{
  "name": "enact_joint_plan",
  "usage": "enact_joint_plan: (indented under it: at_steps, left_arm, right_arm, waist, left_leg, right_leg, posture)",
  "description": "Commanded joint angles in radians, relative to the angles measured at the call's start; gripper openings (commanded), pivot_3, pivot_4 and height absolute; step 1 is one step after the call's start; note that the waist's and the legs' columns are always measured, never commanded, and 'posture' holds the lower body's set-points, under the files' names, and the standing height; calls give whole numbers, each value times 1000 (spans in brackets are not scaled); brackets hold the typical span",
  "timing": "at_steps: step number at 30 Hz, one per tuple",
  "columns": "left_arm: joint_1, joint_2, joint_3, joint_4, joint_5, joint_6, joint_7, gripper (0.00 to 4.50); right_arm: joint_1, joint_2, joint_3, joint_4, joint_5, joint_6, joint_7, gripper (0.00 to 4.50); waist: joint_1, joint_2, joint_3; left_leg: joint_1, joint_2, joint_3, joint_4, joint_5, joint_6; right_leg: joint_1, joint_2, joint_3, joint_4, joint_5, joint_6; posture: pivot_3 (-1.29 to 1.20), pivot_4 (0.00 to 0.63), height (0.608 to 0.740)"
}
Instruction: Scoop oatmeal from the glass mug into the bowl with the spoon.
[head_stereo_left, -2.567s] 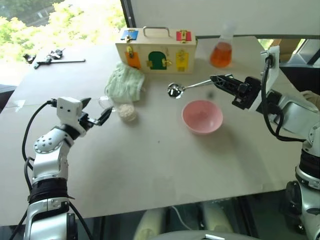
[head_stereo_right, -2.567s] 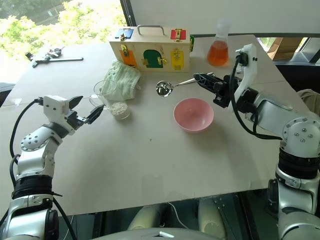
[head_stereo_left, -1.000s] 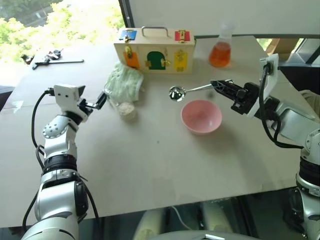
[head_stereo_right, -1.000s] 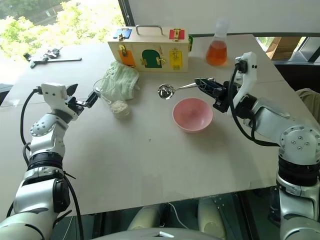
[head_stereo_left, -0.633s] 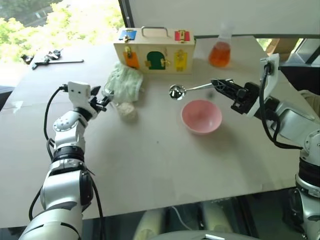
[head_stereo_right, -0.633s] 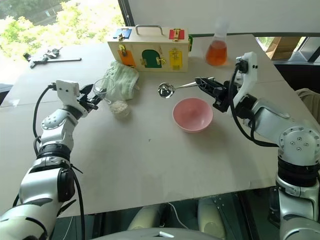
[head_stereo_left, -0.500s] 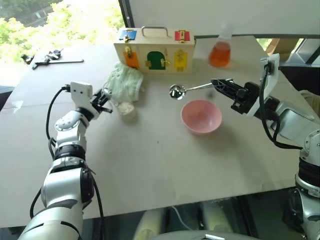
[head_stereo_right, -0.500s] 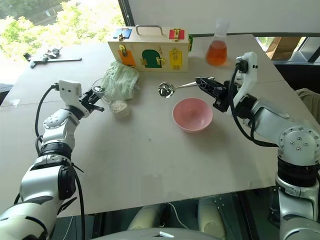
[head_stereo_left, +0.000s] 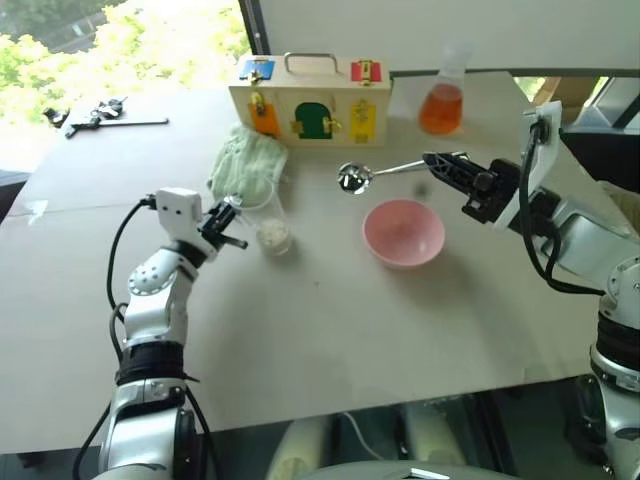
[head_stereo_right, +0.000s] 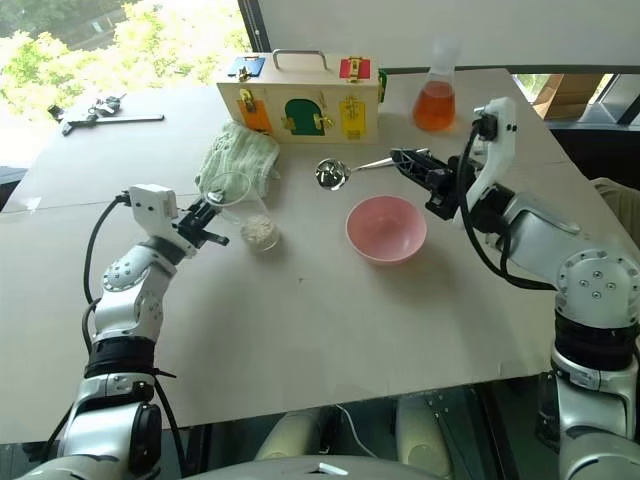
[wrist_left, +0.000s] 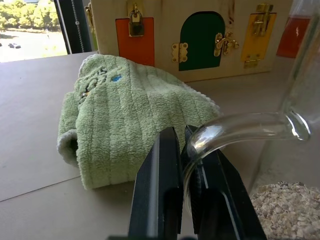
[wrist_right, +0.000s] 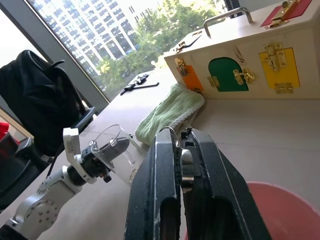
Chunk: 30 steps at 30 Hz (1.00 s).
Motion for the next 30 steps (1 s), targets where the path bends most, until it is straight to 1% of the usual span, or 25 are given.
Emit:
enact_joint_plan:
  at_steps: [1, 3, 5, 7, 10, 13, 18, 21, 25, 27, 30]
  left_arm:
    - [-9, -52, -22, -237, 17, 106, 158, 46]
    - [-21, -105, -77, -316, 61, 183, 248, 46]
    - [-35, -131, -117, -356, 94, 234, 291, 46]
    - [-60, -146, -150, -377, 131, 261, 320, 46]
    - [-81, -121, -209, -385, 222, 267, 338, 46]
    - [-94, -121, -228, -386, 258, 280, 354, 46]
    - [-113, -115, -275, -350, 369, 234, 389, 46]
    - [-124, -116, -290, -336, 402, 200, 391, 46]
    - [-131, -98, -317, -323, 463, 124, 392, 46]
    - [-138, -112, -314, -312, 454, 105, 389, 46]
    - [-144, -121, -327, -298, 463, 85, 381, 46]
  right_arm:
    - [-80, 2, 11, -9, 1, -15, 18, 0]
    - [-129, 1, 33, -4, -14, -8, 36, 0]
    - [-160, -4, 50, 1, -32, -2, 52, 0]
    - [-191, -33, 79, 0, -71, 17, 93, 0]
    - [-237, -50, 94, 14, -121, 19, 115, 0]
    - [-261, -83, 118, 3, -162, 37, 168, 0]
    - [-246, -182, 232, -19, -337, 75, 256, 0]
    - [-253, -159, 251, -8, -381, 65, 283, 0]
    - [-287, -122, 318, 22, -495, 54, 306, 0]
    - [-298, -88, 331, 45, -526, 69, 293, 0]
    - [-309, -18, 317, 93, -547, 119, 246, 0]
  waist:
    - [3, 0, 0]
    - [2, 0, 0]
    - [3, 0, 0]
    - [3, 0, 0]
    - [0, 0, 0]
    - [0, 0, 0]
    - [8, 0, 0]
    - [10, 0, 0]
    - [7, 0, 0]
    - [7, 0, 0]
    - [8, 0, 0]
  left_leg:
    - [0, 0, 0, 0, 0, 0]
    - [0, 0, 0, 1, 0, 0]
    - [0, 0, 1, 1, 0, 0]
    - [0, -1, 1, 1, 0, 0]
    - [0, -1, 1, 1, 0, 0]
    - [0, 0, 1, 1, 0, 0]
    - [0, -1, 1, 1, 0, 0]
    - [-1, -1, 1, 1, 0, 0]
    - [-1, -1, 1, 1, 0, 0]
    - [-1, -1, 1, 1, 0, 0]
    - [-1, -1, 1, 1, 0, 0]
  right_leg:
    - [0, 0, -1, 0, 0, 0]
    - [0, 0, 0, 0, 0, 0]
    - [0, 0, 0, 0, 0, 0]
    - [1, 0, 0, 0, 0, 0]
    - [0, 1, 0, 0, 0, 0]
    - [0, 2, 1, 0, 0, 0]
    - [0, 0, 0, -1, 0, 0]
    - [0, 0, 0, -1, 0, 0]
    - [0, 0, 0, 0, 0, 0]
    - [0, 0, 1, 0, 0, 0]
    - [0, 0, 0, -1, 0, 0]
  posture:
    - [0, 150, 740]
    - [0, 150, 740]
    - [0, 150, 740]
    - [0, 150, 740]
    - [0, 150, 740]
    - [0, 150, 740]
    - [0, 150, 740]
    - [0, 150, 740]
    - [0, 150, 740]
    - [0, 150, 740]
    - [0, 150, 740]
